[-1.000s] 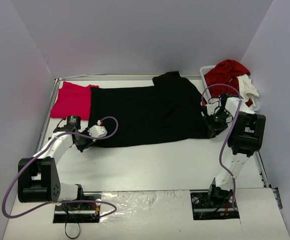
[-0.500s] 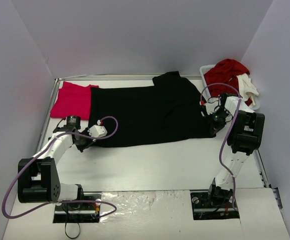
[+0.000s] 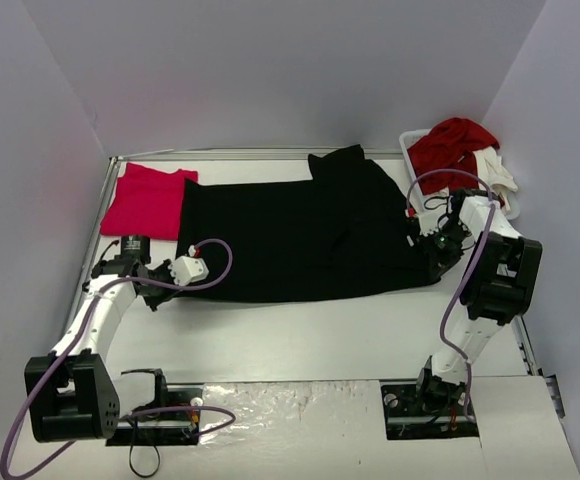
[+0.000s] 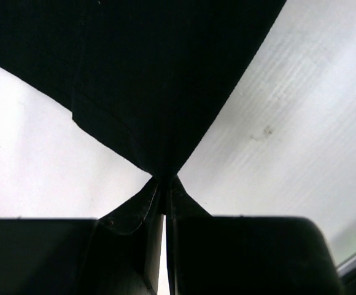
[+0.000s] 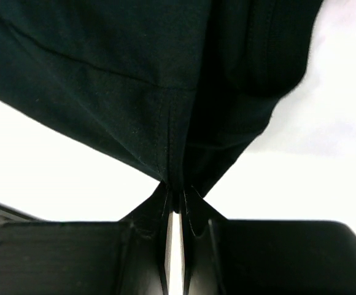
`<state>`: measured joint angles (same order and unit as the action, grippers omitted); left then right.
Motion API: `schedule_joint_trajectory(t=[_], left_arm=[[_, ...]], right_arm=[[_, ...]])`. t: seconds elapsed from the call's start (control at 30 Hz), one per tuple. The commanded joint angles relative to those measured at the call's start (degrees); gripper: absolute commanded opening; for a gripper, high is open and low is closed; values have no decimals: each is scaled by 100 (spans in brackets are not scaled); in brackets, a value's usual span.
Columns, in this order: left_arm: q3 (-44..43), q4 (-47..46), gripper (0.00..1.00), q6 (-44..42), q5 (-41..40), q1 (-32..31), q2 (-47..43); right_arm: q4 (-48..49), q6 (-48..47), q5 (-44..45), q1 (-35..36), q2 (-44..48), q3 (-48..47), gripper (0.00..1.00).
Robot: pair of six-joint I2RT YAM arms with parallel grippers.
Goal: Fold and stack the t-shirts
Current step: Fold the flattened tshirt in 1/3 of the way
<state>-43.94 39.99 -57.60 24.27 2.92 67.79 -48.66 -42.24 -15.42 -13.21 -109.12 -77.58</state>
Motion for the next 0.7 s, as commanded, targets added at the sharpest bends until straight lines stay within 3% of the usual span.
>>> schedule_joint_trajectory(t=[0.0, 0.4, 0.67], left_arm=[[-255, 912, 3, -470, 183, 68, -344], [-325, 2232, 2, -1042, 271, 104, -1364], [-501, 2619, 2, -1236, 306, 95, -1383]], right_arm=[[-766, -285, 232, -58, 593, 155, 0], [-1734, -882, 241, -102, 2069, 788, 0], [-1910, -1006, 373, -129, 2580, 1052, 0]])
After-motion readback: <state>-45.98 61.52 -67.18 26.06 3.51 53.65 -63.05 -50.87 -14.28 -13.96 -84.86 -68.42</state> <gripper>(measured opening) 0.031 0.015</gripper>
